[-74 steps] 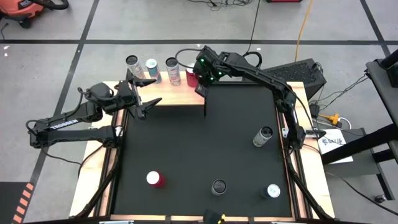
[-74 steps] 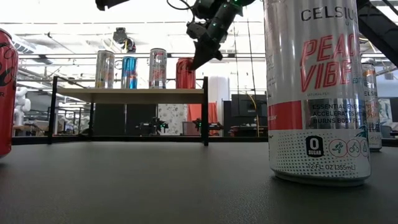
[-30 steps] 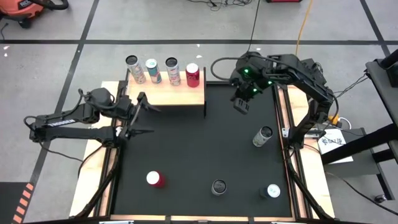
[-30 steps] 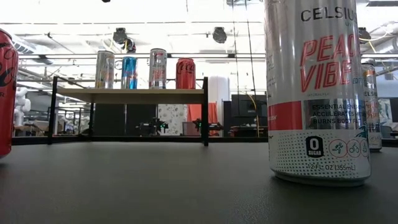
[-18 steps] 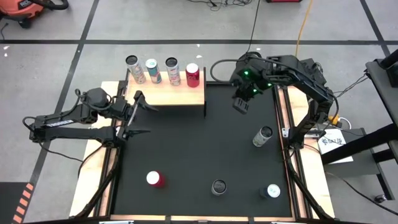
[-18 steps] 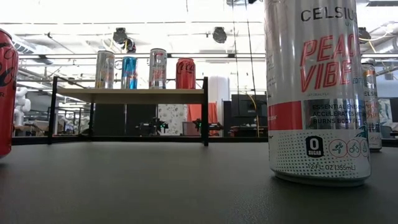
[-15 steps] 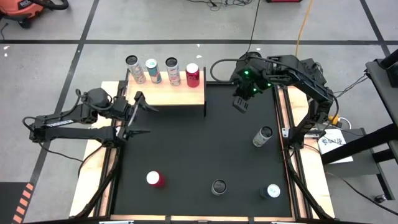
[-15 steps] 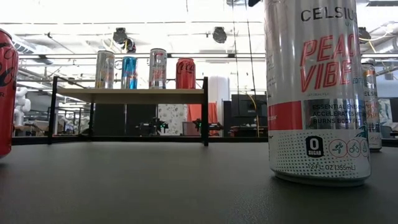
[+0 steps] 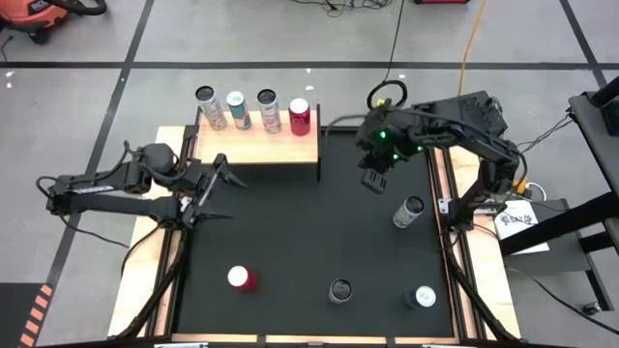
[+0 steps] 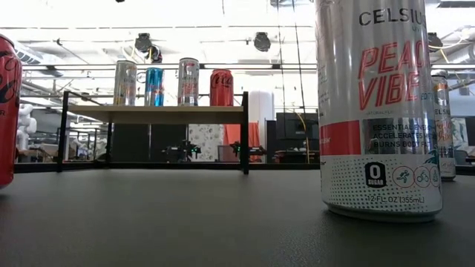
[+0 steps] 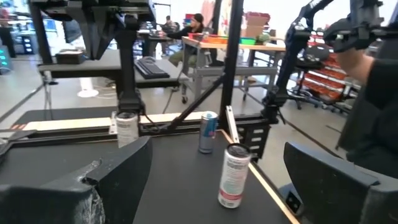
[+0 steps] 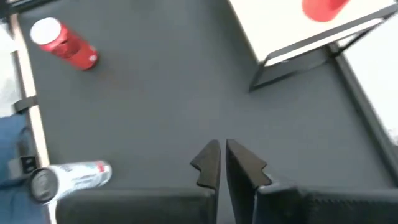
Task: Place canned beverage on shelf
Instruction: Put the white yellow soda can on the shelf aligned with the white yellow soda can
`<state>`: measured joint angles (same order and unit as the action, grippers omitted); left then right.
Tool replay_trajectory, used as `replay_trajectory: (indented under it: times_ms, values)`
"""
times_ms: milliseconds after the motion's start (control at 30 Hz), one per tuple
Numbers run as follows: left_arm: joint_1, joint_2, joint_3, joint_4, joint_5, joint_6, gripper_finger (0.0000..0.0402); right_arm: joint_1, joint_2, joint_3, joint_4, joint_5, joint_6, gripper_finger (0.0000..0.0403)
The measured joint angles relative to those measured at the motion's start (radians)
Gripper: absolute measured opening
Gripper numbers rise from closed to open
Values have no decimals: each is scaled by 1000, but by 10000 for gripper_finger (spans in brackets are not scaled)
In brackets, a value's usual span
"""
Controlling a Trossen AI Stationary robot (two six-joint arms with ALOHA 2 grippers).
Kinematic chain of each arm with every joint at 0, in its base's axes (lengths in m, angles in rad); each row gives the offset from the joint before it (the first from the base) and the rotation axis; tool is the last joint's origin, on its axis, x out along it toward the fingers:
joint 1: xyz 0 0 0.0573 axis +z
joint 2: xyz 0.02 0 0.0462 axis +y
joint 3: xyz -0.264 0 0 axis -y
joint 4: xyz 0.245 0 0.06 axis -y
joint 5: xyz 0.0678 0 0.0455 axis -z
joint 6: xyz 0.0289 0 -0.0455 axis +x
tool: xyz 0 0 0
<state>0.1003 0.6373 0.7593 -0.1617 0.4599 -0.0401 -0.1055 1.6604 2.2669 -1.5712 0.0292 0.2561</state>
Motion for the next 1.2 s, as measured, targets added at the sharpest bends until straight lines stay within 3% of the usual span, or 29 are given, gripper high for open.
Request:
replay_trajectory:
  times_ms: [333,533,733,900,1033,1200]
  values:
    - [-153,4,0,-13,-189,20,367,162,0,0,0,6,99,18]
    - [-238,5,0,-13,-231,19,367,250,0,0,0,101,124,18]
    - [-276,9,0,-6,-234,18,367,287,24,0,11,94,33,18]
    - [-280,15,0,-4,-265,-39,367,292,60,0,111,20,-48,20]
    - [-279,30,0,-6,-290,-57,367,291,115,0,138,20,-40,42]
    - [-280,54,0,-7,-291,-57,367,295,188,0,71,21,-74,108]
